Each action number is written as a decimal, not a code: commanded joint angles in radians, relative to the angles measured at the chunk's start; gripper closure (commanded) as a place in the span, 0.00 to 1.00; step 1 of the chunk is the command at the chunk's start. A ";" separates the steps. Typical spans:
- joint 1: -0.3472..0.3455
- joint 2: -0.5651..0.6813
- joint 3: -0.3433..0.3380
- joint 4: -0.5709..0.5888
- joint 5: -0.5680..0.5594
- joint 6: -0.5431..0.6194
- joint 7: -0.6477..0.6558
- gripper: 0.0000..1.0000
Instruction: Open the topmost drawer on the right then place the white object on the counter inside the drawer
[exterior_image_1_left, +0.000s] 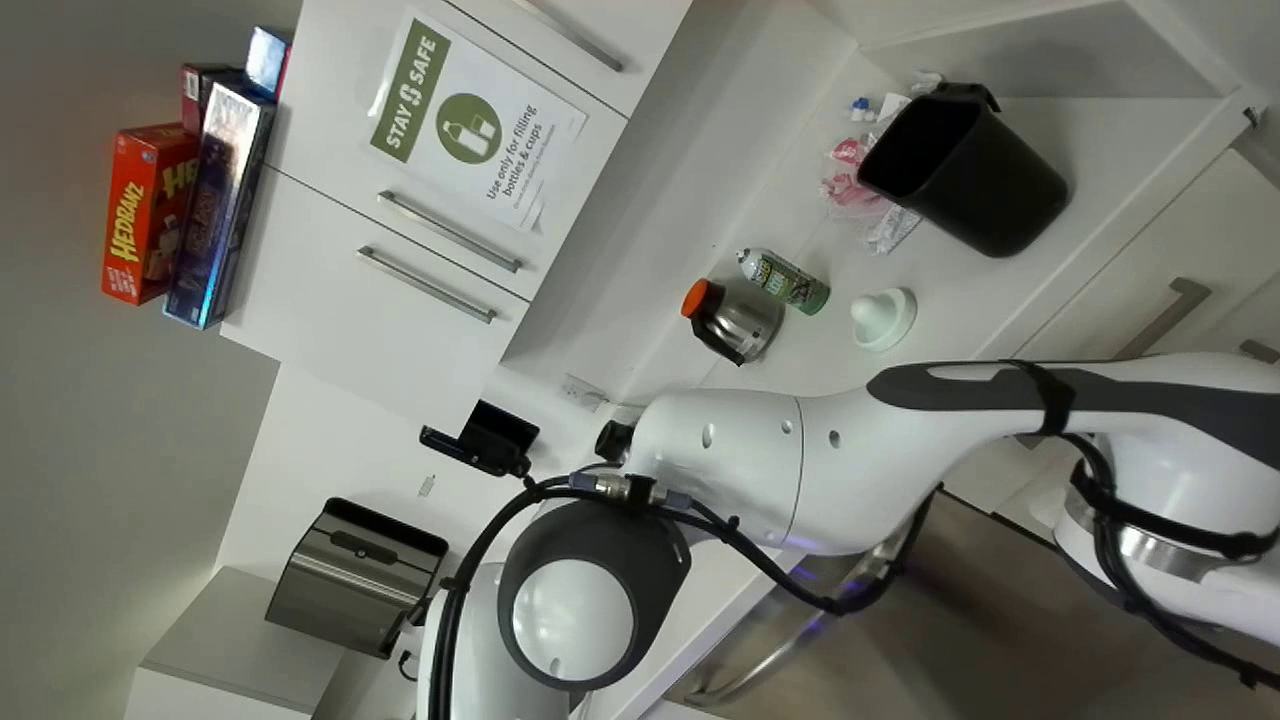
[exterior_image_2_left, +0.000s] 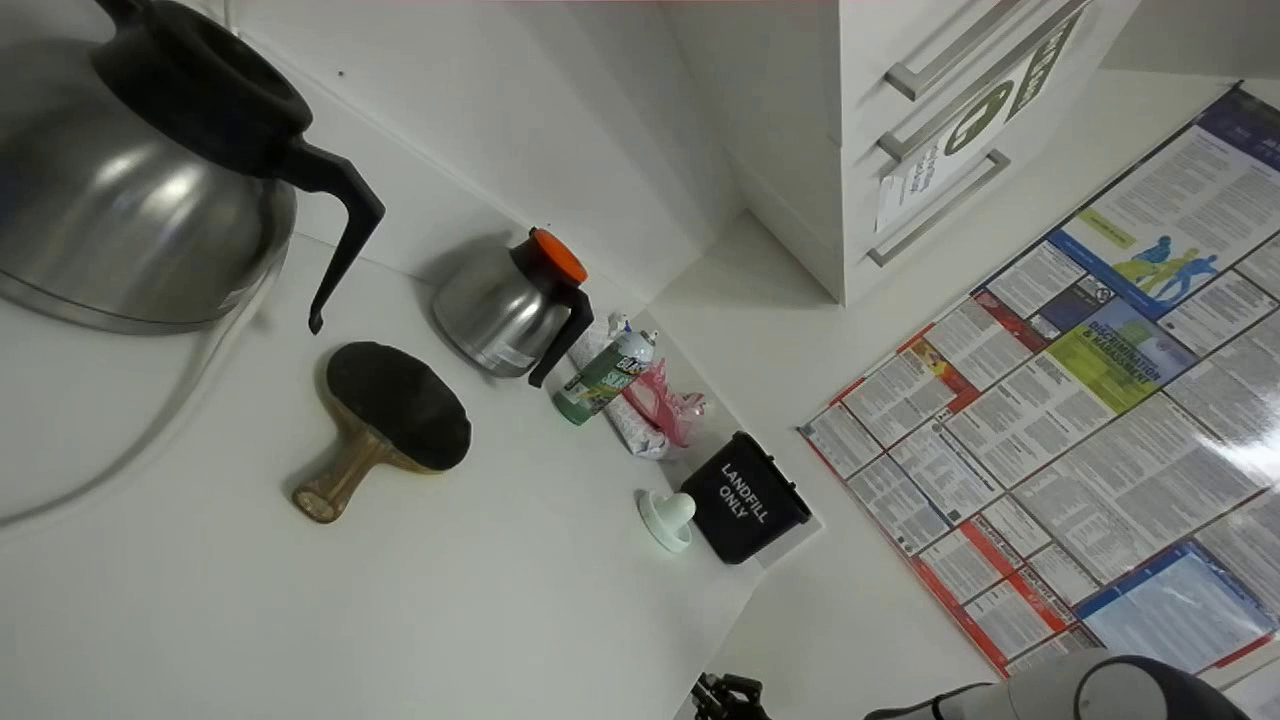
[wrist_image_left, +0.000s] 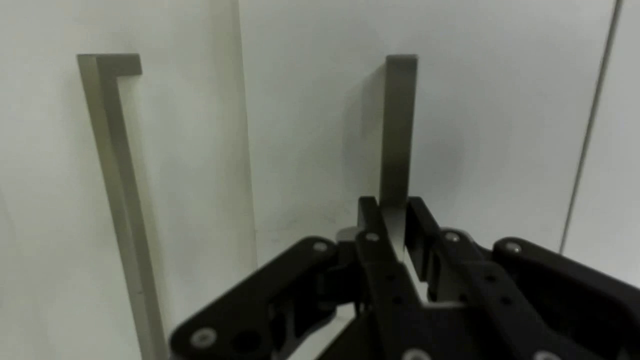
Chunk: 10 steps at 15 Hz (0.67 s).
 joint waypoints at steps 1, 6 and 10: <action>-0.068 0.004 -0.042 -0.027 -0.016 -0.096 0.019 0.96; -0.147 0.027 -0.080 -0.031 -0.064 -0.172 0.019 0.96; -0.203 0.031 -0.094 -0.033 -0.098 -0.196 0.026 0.96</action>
